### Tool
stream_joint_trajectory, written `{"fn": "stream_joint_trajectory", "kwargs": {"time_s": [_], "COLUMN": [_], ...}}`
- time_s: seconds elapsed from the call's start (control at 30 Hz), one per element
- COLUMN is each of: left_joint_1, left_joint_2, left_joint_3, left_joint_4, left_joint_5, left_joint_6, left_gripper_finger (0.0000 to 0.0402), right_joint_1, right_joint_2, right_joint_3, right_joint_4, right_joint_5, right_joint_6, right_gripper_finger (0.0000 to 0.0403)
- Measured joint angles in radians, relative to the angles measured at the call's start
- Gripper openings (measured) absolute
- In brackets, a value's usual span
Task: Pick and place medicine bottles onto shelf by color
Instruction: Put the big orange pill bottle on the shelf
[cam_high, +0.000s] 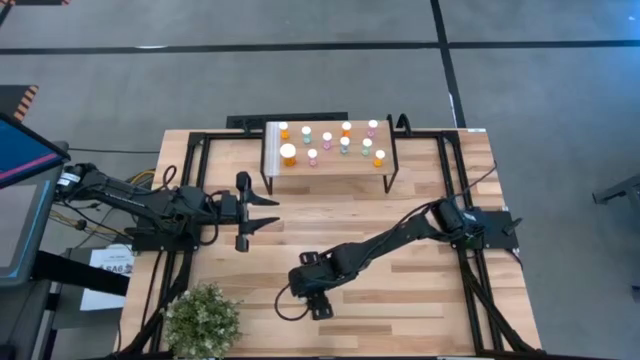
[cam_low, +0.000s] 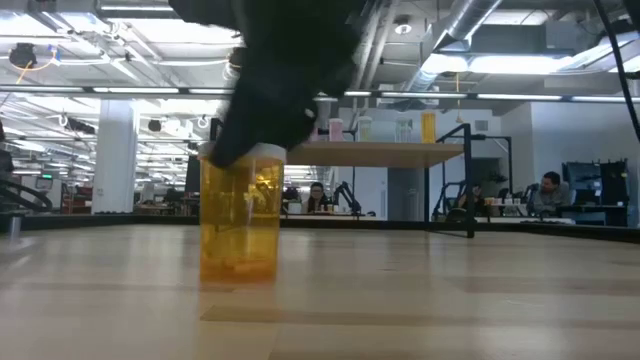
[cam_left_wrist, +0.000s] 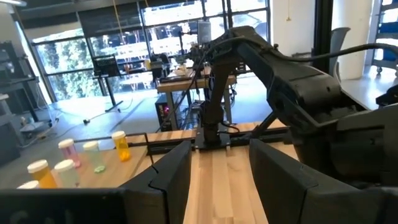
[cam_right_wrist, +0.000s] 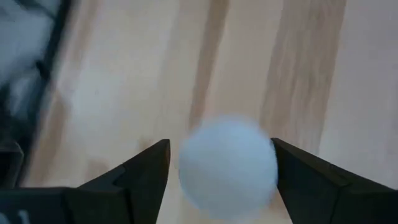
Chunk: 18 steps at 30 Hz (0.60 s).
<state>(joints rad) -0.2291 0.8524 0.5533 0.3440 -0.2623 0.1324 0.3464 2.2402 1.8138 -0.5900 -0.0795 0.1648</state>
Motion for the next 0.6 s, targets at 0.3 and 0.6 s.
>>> {"fn": "stream_joint_trajectory", "kwargs": {"time_s": [0.3,0.6], "left_joint_1": [0.000,0.000], "left_joint_2": [0.000,0.000], "left_joint_3": [0.000,0.000], "left_joint_4": [-0.013,-0.019], "left_joint_5": [-0.004,-0.005], "left_joint_6": [-0.005,-0.005], "left_gripper_finger": [0.0153,0.0153], "right_joint_1": [-0.002,-0.002], "right_joint_2": [0.007,0.007], "right_joint_3": [-0.001,-0.001], "right_joint_4": [-0.025,-0.023], "right_joint_5": [0.000,0.000], "right_joint_6": [0.011,-0.006], "right_gripper_finger": [0.0296,0.0283]}}
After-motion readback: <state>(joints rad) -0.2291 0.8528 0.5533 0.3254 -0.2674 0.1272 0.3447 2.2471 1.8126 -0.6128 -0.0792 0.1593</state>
